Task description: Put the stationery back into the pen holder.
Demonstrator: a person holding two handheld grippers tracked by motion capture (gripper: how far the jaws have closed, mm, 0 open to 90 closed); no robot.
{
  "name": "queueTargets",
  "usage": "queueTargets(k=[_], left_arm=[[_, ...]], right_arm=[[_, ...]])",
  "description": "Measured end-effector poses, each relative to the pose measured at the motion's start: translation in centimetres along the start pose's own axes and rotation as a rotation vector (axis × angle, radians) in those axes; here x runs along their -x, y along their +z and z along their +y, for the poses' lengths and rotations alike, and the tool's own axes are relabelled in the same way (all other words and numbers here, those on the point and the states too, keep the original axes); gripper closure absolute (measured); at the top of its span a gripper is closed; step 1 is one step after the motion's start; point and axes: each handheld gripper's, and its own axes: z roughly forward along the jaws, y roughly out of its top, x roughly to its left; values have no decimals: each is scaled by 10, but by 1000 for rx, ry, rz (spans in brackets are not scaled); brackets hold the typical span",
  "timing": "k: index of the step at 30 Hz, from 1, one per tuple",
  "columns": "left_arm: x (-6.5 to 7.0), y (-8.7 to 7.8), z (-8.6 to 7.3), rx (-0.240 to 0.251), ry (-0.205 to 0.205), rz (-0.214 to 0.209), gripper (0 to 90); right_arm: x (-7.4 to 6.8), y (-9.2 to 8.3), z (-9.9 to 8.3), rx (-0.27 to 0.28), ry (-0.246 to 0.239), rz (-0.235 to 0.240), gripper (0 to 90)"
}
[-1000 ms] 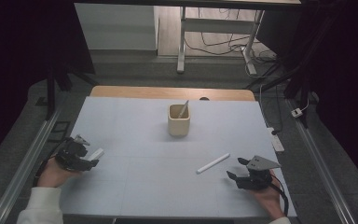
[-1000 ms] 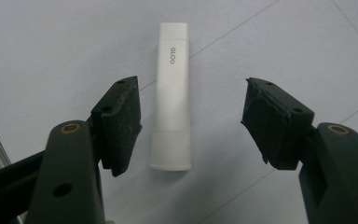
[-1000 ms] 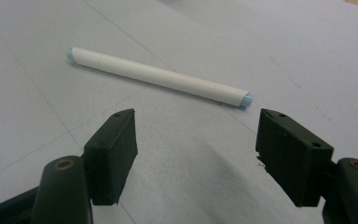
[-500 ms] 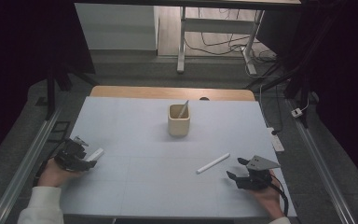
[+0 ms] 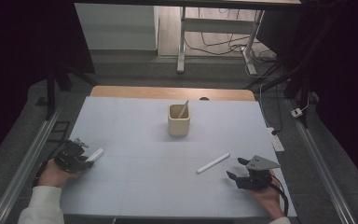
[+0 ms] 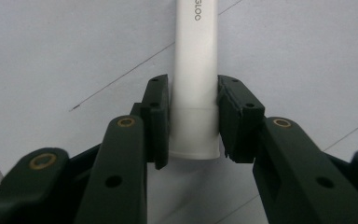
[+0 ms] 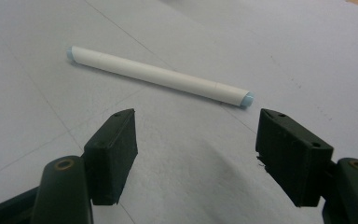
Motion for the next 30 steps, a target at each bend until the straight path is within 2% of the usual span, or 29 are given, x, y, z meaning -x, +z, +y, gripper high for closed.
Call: queueTargets(k=[6, 10, 14, 19, 25, 30], left_arm=[[-1, 0, -1, 9, 4, -6, 661], [0, 0, 0, 9, 14, 9, 664], [-1, -1, -1, 28, 10, 12, 666], [-1, -6, -2, 82, 3, 6, 666], [5, -14, 3, 139, 32, -12, 666], [18, -22, 12, 183, 84, -25, 666]], right_arm=[[0, 0, 0, -5, -3, -6, 285], [0, 0, 0, 1, 0, -1, 285], [0, 0, 0, 1, 0, -1, 285], [0, 0, 0, 1, 1, -1, 285], [0, 0, 0, 1, 0, -2, 285], [0, -1, 0, 6, -1, -9, 285]])
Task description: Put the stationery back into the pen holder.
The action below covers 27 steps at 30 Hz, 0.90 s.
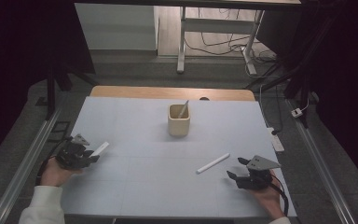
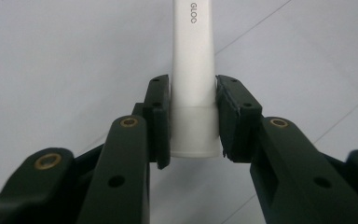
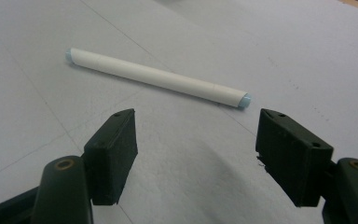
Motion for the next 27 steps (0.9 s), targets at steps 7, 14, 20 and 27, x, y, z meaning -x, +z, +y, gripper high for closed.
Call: queueTargets(k=[7, 14, 20, 27], left_arm=[[25, -5, 21, 49, 91, -29, 666], [49, 3, 41, 48, 169, -56, 666], [64, 10, 54, 56, 217, -61, 666], [77, 18, 65, 68, 247, -100, 665]], right_arm=[[0, -1, 1, 16, 5, -4, 289], [-2, 0, 3, 24, 5, 4, 289], [-3, 0, 4, 31, -3, -1, 292], [-4, 1, 6, 27, -7, 2, 292]])
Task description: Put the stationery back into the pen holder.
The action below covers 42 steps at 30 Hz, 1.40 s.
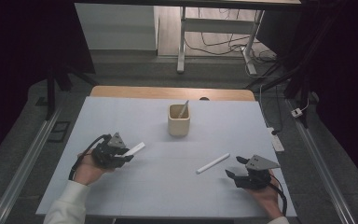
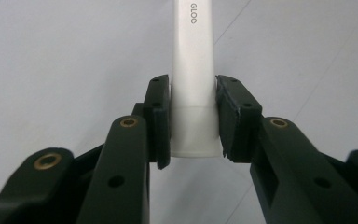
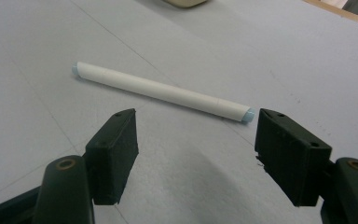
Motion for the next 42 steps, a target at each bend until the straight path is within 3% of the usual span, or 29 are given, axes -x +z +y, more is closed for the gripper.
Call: queueTargets(k=[18, 42], left_arm=[[18, 17, 20, 7, 62, -54, 665], [50, 42, 52, -4, 185, -113, 665]], right_arm=[[-1, 2, 2, 5, 9, 8, 296], [-13, 9, 12, 4, -17, 48, 296]])
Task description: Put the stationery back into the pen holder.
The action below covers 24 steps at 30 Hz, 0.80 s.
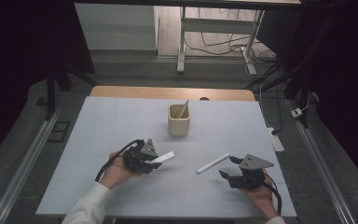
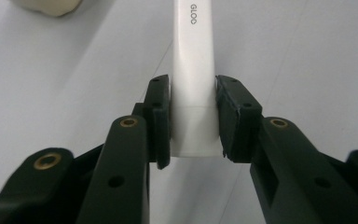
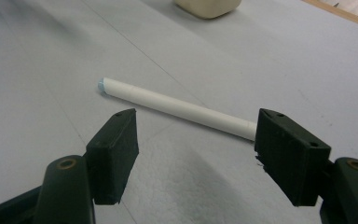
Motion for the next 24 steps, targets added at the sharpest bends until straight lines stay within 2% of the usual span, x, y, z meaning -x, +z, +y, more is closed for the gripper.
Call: queueTargets(k=[7, 10, 24], left_arm=[[8, 14, 14, -2, 31, -23, 665], [13, 20, 20, -7, 50, -33, 666], [24, 33, 32, -22, 102, -60, 665]], right_arm=[[-2, 1, 3, 10, 7, 4, 296], [-5, 2, 7, 16, 13, 25, 296], [-19, 13, 30, -3, -40, 84, 308]])
